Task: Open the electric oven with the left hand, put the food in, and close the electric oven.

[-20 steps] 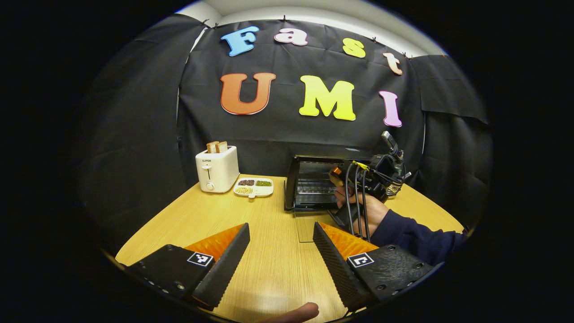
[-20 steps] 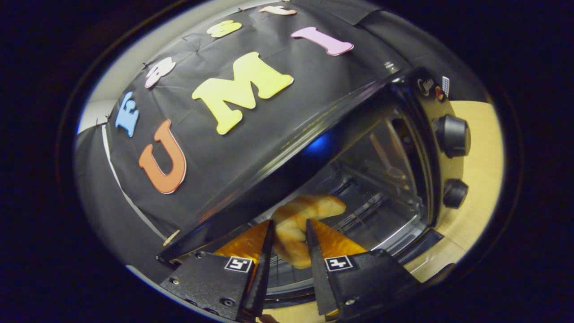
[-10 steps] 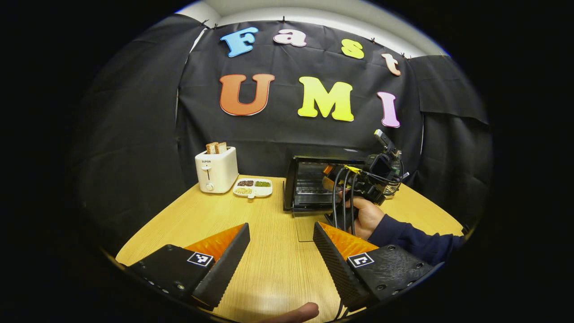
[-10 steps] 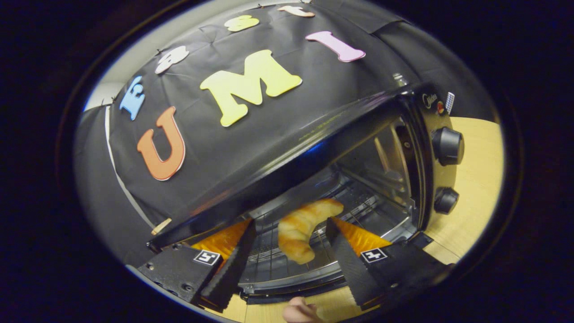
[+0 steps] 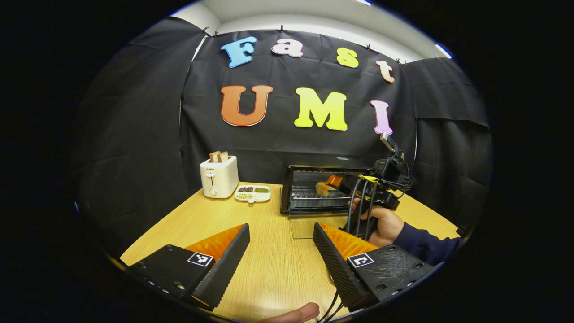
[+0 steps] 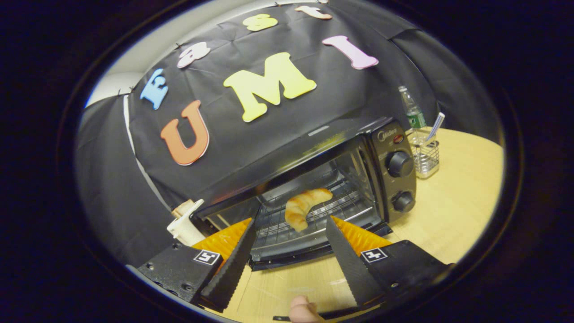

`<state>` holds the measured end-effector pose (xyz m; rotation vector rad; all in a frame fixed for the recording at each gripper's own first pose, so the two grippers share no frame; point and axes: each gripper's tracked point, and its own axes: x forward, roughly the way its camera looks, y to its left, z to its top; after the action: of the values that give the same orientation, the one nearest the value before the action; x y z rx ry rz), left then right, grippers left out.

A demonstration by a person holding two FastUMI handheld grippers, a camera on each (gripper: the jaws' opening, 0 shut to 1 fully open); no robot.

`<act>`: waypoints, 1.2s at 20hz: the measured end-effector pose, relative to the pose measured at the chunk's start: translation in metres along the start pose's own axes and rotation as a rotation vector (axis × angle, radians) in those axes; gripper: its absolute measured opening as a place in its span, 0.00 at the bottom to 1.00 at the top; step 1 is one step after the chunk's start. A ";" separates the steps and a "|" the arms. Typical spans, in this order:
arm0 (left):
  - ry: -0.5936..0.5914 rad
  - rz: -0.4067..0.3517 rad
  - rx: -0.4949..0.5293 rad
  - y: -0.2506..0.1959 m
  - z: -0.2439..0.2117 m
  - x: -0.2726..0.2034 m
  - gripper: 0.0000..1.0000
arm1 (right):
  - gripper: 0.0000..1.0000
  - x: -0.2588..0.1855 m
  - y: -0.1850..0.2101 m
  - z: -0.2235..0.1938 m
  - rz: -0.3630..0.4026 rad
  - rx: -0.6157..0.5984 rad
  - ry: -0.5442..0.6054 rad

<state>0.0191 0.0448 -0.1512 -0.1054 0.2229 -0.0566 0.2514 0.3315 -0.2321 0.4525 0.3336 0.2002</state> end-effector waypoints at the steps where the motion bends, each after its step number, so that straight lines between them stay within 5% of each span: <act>1: -0.009 -0.002 0.001 -0.002 0.002 -0.007 0.93 | 1.00 -0.014 0.001 0.003 0.004 -0.025 -0.013; 6: -0.045 -0.009 0.011 -0.007 0.006 -0.030 0.93 | 0.94 -0.084 0.007 0.019 0.034 -0.099 -0.055; 10: -0.058 -0.011 0.003 -0.014 0.008 -0.034 0.93 | 0.94 -0.136 0.000 0.024 0.018 -0.222 -0.031; 11: -0.069 -0.016 0.010 -0.018 0.009 -0.034 0.93 | 1.00 -0.150 -0.007 0.034 -0.007 -0.244 -0.061; 18: -0.073 -0.064 0.003 -0.059 0.000 -0.010 0.93 | 0.95 -0.249 -0.045 0.093 -0.104 -0.401 -0.216; 24: -0.028 -0.116 0.024 -0.102 -0.020 0.029 0.93 | 1.00 -0.311 -0.070 0.127 -0.095 -0.401 -0.269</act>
<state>0.0385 -0.0606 -0.1652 -0.0949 0.1880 -0.1732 0.0172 0.1386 -0.0723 0.0636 0.0459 0.1072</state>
